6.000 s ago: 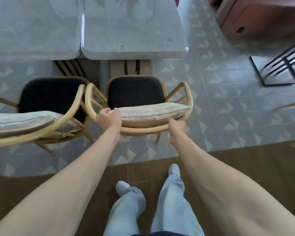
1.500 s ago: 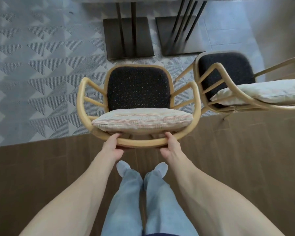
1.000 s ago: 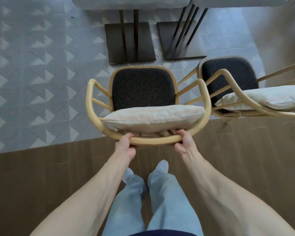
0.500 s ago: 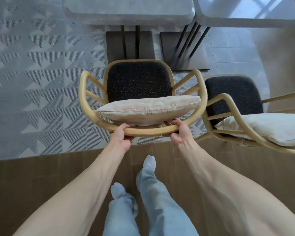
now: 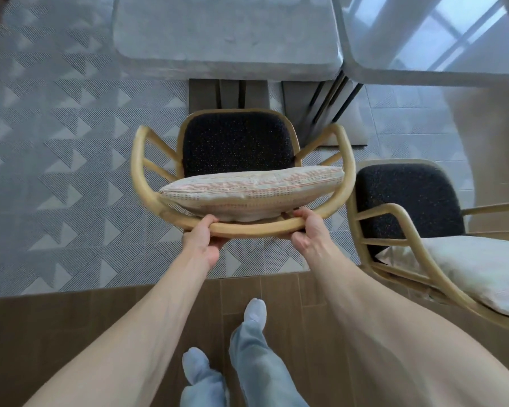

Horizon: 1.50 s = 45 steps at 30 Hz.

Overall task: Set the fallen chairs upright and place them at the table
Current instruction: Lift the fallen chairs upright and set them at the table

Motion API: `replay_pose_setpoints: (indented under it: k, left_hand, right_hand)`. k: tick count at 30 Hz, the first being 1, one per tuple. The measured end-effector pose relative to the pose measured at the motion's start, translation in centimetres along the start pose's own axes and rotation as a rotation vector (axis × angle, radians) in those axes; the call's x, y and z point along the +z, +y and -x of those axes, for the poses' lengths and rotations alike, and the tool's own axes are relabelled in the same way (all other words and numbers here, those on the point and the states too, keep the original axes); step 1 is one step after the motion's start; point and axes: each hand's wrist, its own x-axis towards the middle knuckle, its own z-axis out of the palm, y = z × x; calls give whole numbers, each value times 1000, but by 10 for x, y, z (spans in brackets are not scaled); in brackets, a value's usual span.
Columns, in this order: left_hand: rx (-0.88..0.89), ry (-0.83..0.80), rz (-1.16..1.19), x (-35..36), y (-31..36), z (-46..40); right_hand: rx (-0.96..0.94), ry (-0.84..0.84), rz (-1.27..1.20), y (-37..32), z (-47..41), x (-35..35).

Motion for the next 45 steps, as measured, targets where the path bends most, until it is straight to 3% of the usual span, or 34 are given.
replay_pose_setpoints:
  k: [15, 25, 29, 31, 35, 39, 45]
  left_hand:
    - [23, -20, -87, -8, 12, 10]
    - [29, -154, -75, -30, 16, 28]
    - [143, 86, -331, -26, 10, 63]
    - [276, 138, -441, -21, 8, 86]
    - [488, -115, -534, -11, 14, 140]
    - [706, -413, -639, 3, 20, 207]
    - [896, -675, -714, 35, -18, 299]
  right_hand:
    - [-3, -4, 159, 5, 15, 0]
    - [-17, 0, 205, 14, 37, -1]
    - [-200, 283, 417, 21, 67, -9]
    - [-300, 313, 482, 24, 90, -14]
    - [-405, 93, 424, 21, 141, -23]
    - [-635, -124, 322, 3, 214, -43]
    - [-873, -153, 154, -40, 305, -120]
